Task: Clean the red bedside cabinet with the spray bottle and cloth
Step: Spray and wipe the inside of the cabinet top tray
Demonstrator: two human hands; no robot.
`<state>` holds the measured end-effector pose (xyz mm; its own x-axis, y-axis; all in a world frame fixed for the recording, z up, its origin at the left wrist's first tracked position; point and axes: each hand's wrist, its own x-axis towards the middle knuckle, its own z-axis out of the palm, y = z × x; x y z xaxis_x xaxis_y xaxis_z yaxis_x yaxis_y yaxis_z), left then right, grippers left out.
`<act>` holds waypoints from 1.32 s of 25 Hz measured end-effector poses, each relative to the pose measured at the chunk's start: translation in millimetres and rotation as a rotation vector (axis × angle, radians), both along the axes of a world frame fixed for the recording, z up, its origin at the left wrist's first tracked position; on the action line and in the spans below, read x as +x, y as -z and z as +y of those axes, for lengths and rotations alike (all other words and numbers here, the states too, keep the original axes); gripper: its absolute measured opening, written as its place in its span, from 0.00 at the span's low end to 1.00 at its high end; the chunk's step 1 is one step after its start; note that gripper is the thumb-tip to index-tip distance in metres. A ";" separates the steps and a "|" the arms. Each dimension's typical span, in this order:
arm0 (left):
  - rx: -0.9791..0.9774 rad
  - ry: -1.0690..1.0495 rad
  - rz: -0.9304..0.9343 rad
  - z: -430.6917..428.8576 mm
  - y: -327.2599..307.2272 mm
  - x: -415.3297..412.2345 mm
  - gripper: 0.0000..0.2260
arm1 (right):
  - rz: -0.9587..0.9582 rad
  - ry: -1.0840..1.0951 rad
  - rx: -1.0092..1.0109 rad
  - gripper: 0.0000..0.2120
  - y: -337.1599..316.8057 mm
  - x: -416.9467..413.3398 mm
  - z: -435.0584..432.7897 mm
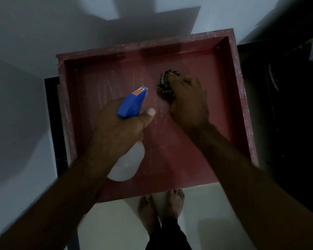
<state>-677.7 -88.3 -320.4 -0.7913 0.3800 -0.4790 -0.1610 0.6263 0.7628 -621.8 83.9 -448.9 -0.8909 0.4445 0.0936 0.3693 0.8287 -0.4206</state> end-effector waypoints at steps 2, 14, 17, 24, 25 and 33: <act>0.006 0.011 -0.005 0.3 -0.5 0.0 0.16 | 0.003 0.093 -0.045 0.31 6.7 1.2 21.2; 0.009 -0.005 0.001 -1.0 1.0 -1.0 0.18 | -0.023 0.092 -0.043 0.32 -4.0 -12.4 19.6; 0.020 -0.008 -0.002 -6.2 3.9 -4.6 0.17 | -0.042 0.270 -0.045 0.35 0.7 -15.7 35.8; 0.032 -0.008 -0.004 -12.3 6.6 -8.1 0.17 | -0.020 0.204 -0.039 0.32 -0.9 -40.0 16.2; 0.032 -0.014 -0.003 -12.6 6.4 -7.9 0.17 | -0.008 0.171 -0.042 0.32 -5.2 -44.2 8.8; -0.002 -0.015 0.020 -17.8 3.1 -7.7 0.16 | -0.110 -0.077 -0.038 0.39 -12.7 -58.1 -17.0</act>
